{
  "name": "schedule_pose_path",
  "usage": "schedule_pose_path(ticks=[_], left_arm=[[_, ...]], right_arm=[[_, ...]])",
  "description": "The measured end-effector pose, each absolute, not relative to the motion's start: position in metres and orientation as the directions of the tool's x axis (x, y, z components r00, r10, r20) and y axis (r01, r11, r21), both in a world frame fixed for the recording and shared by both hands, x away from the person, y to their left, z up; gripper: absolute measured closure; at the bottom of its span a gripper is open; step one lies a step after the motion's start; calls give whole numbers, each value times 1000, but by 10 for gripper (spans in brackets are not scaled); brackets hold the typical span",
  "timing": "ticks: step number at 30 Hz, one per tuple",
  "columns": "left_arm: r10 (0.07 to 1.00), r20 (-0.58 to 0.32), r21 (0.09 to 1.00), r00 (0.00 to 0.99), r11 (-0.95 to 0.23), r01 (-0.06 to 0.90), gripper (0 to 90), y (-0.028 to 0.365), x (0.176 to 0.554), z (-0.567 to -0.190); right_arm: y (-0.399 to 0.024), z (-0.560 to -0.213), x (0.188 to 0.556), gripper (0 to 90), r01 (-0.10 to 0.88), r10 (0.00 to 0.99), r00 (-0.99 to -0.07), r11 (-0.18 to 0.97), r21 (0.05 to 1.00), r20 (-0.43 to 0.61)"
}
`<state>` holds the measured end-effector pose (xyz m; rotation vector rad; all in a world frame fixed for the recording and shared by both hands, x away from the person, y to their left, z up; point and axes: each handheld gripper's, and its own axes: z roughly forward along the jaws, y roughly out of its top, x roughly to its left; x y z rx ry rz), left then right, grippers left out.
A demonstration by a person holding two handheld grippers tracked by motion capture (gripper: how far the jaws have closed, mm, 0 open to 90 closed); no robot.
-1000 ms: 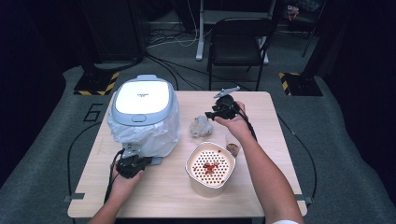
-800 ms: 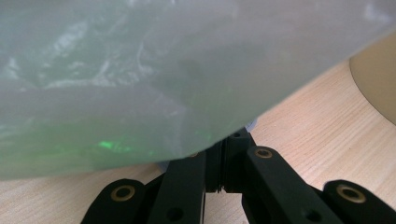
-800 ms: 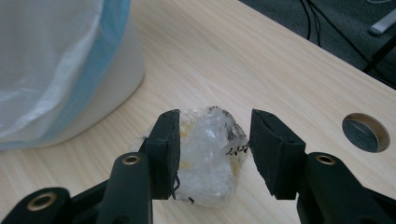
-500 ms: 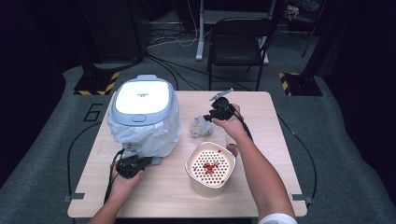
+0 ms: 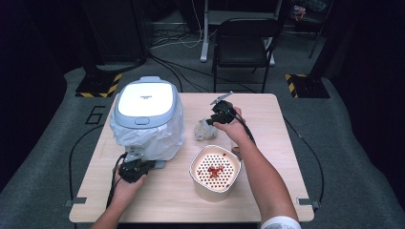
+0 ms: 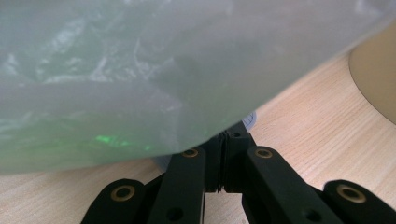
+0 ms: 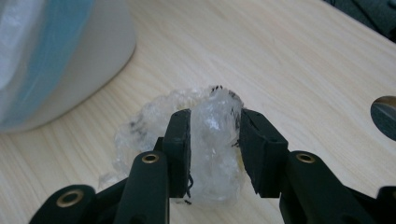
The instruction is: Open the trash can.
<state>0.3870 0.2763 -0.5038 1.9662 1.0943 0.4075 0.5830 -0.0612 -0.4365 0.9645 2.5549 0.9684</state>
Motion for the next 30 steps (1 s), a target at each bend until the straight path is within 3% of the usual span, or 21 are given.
schedule_pose_path(ticks=[9, 14, 30], left_arm=[[814, -98, 790, 573, -287, 542, 886, 277, 387, -504], [812, -74, 791, 578, -305, 530, 886, 278, 386, -503], [816, -79, 790, 572, -299, 535, 886, 277, 386, -503]], right_arm=[[-51, -433, 585, 757, 497, 649, -761, 598, 629, -15], [-51, -437, 585, 900, 521, 650, -760, 612, 595, -3], [-71, -413, 575, 900, 483, 663, -747, 585, 651, -42]])
